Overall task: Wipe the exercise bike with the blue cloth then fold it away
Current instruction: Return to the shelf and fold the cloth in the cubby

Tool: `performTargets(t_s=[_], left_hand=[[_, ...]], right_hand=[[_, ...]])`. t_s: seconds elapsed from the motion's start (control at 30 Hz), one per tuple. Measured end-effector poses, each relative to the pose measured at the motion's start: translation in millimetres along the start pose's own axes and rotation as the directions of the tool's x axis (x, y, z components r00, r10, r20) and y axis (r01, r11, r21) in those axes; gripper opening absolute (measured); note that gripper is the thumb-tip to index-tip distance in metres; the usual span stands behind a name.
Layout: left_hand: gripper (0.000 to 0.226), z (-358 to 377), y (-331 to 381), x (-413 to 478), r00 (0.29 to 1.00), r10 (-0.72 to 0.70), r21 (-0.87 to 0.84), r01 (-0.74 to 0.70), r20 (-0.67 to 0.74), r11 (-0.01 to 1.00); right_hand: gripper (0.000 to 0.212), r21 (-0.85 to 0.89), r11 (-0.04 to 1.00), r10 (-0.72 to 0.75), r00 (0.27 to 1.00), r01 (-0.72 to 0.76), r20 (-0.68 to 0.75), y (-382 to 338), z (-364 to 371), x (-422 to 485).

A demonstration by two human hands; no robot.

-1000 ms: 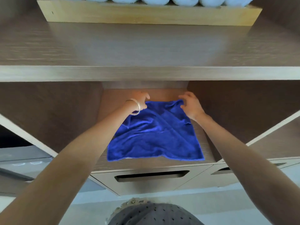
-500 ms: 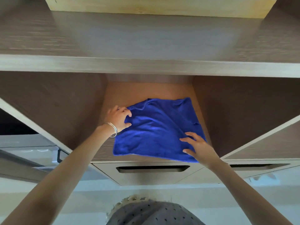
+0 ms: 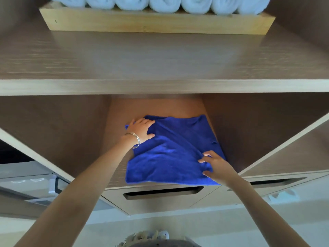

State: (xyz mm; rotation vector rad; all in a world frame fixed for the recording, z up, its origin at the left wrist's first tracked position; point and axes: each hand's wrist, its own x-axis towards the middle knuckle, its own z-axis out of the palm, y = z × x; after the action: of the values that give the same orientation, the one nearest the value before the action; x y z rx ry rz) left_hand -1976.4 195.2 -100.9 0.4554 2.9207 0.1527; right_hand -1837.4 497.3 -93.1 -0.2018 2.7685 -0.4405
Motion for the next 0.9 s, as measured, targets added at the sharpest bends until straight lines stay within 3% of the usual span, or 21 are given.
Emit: performTargets(t_s=[0.1, 0.2, 0.27, 0.37, 0.5, 0.73, 0.83, 0.9], left_hand=[[0.071, -9.9, -10.9, 16.4, 0.995, -0.044, 0.029, 0.041, 0.085, 0.999], [0.066, -14.2, -4.3, 17.3, 0.996, -0.083, 0.044, 0.083, 0.011, 0.996], [0.063, -5.8, 3.3, 6.2, 0.998, -0.045, 0.050, 0.046, -0.035, 0.998], [0.067, 19.6, 4.2, -26.4, 0.998, 0.006, -0.016, -0.005, 0.060, 1.000], [0.070, 31.0, -18.2, -54.9, 0.990, 0.006, -0.084, 0.006, 0.144, 0.996], [0.080, 12.5, -34.6, -77.2, 0.973, 0.004, -0.105, 0.020, 0.231, 0.994], [0.047, 1.4, -31.9, -67.2, 0.997, -0.079, -0.345, 0.076, 0.004, 0.936], [0.030, -7.2, -30.6, -50.6, 0.964, -0.211, -0.379, 0.136, -0.163, 0.915]], right_hand=[[0.042, 0.026, 1.000, -0.009, 1.000, 0.009, 0.007, -2.5, -0.9, 0.4], [0.042, 0.059, 0.998, -0.023, 0.999, 0.025, -0.034, -7.5, 0.9, -0.3], [0.041, 0.081, 0.996, -0.019, 0.993, 0.029, -0.120, -10.2, 4.5, -0.7], [0.041, 0.075, 0.997, 0.023, 0.982, -0.009, -0.189, -14.7, 7.5, 1.4], [0.040, -0.031, 0.999, 0.021, 0.988, -0.026, -0.151, -20.5, 6.6, 5.7], [0.035, -0.070, 0.990, -0.124, 0.992, 0.122, -0.032, -22.5, 5.8, -1.7], [0.022, -0.047, 0.997, -0.068, 0.994, 0.064, -0.086, -32.4, -0.5, 4.3], [0.021, -0.030, 0.999, -0.044, 0.990, 0.040, -0.131, -44.1, -5.8, 10.9]])
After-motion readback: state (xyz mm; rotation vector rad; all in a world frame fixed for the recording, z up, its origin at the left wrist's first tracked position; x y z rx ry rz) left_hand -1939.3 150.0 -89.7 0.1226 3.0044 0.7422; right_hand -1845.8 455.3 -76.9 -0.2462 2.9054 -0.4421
